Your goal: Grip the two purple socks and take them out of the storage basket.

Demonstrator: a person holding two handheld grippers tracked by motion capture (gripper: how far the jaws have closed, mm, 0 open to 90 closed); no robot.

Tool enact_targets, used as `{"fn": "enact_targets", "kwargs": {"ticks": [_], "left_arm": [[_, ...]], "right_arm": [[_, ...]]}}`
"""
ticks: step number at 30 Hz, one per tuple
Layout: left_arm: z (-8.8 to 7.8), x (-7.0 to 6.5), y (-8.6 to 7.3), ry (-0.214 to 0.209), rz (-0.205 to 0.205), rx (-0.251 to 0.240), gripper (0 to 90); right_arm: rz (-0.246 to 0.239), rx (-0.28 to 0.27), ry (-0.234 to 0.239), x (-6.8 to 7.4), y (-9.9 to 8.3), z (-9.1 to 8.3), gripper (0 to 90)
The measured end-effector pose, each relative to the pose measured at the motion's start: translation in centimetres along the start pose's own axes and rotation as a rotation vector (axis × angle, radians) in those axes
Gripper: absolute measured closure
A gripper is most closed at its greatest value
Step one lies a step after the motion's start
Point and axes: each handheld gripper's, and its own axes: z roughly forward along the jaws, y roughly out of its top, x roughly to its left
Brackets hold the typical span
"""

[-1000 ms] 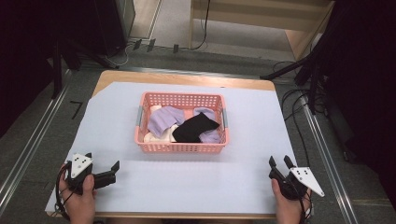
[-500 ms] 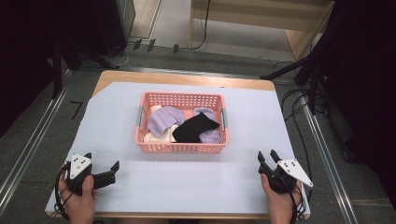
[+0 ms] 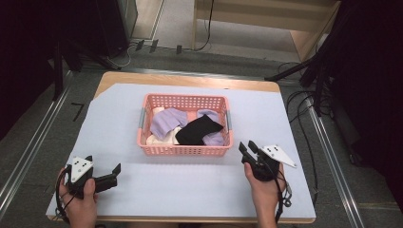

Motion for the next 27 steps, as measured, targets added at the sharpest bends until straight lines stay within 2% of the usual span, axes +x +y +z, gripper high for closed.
{"fn": "enact_targets", "kwargs": {"ticks": [8,14,17,20,22,24,27], "left_arm": [[0.2,0.0,0.1,0.006,0.004,0.025,0.6],[0.4,0.0,0.2,0.015,0.000,0.043,0.6],[0.4,0.1,0.2,0.027,-0.008,0.042,0.6],[0.2,0.3,0.2,0.058,-0.050,0.019,0.5],[0.3,0.4,0.2,0.071,-0.071,0.027,0.5],[0.4,0.2,0.4,0.088,-0.064,0.044,0.5],[0.7,-0.1,0.6,0.085,-0.042,0.027,0.5]], "right_arm": [[0.004,0.008,0.043,3.1,1.5,2.4,58.0],[-0.052,0.044,0.054,5.8,2.6,4.0,54.9],[-0.059,0.051,0.073,7.2,3.2,4.7,54.2],[-0.085,0.072,0.086,8.7,3.7,5.7,53.5],[-0.103,0.088,0.090,9.7,3.9,6.5,53.4],[-0.121,0.103,0.096,10.7,4.2,7.4,53.4],[-0.144,0.116,0.114,11.9,4.6,8.4,53.3]]}}
